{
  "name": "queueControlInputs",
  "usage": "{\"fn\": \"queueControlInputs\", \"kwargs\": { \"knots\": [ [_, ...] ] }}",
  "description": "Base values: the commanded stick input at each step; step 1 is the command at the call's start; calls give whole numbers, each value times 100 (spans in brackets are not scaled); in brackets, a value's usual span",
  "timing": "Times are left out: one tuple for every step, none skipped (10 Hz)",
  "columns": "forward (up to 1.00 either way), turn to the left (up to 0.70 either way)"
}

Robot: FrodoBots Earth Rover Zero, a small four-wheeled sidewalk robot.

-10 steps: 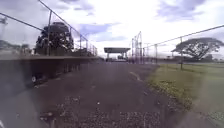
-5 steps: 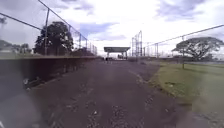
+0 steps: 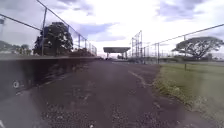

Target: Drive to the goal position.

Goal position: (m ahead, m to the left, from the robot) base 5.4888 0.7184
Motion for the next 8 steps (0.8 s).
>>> {"fn": "queueControlInputs", "kwargs": {
  "knots": [
    [50,0],
    [50,0],
    [50,0],
    [50,0],
    [50,0],
    [50,0],
    [50,0],
    [50,0]
  ]
}}
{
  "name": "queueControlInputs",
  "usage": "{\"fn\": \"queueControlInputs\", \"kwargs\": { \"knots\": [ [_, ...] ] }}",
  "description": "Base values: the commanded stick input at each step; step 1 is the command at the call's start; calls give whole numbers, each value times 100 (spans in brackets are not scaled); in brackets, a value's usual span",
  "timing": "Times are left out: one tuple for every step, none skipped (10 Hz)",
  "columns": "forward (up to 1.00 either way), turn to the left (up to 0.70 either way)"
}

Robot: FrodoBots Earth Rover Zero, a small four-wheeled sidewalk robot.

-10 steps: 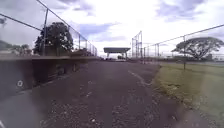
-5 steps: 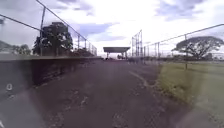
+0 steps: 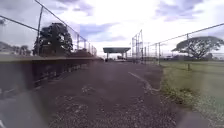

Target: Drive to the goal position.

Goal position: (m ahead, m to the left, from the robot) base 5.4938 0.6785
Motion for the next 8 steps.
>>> {"fn": "queueControlInputs", "kwargs": {
  "knots": [
    [50,0],
    [50,0],
    [50,0],
    [50,0],
    [50,0],
    [50,0],
    [50,0],
    [50,0]
  ]
}}
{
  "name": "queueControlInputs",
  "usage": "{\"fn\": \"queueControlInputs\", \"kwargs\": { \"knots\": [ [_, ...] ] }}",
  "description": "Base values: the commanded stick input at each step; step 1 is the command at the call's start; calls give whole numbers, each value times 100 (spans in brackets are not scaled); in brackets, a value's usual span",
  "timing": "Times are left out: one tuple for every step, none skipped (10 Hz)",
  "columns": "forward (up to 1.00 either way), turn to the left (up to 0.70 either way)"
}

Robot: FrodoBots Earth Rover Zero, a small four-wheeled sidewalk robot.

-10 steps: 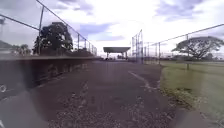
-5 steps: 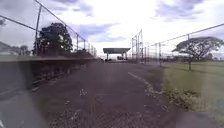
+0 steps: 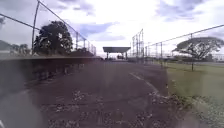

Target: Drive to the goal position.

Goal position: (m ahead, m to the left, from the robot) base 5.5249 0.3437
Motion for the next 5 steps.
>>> {"fn": "queueControlInputs", "kwargs": {
  "knots": [
    [50,0],
    [50,0],
    [50,0],
    [50,0],
    [50,0]
  ]
}}
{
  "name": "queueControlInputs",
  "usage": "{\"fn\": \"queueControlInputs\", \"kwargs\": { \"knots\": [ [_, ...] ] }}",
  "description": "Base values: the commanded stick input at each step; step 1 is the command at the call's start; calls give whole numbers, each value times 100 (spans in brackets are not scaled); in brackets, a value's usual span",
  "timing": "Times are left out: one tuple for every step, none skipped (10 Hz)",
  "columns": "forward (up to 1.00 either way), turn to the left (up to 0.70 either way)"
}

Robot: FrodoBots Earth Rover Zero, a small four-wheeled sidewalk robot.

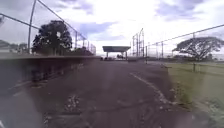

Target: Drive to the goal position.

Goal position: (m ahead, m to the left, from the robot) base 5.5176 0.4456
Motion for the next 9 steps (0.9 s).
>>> {"fn": "queueControlInputs", "kwargs": {
  "knots": [
    [50,0],
    [50,0],
    [50,0],
    [50,0],
    [50,0],
    [50,0],
    [50,0],
    [50,0],
    [50,0]
  ]
}}
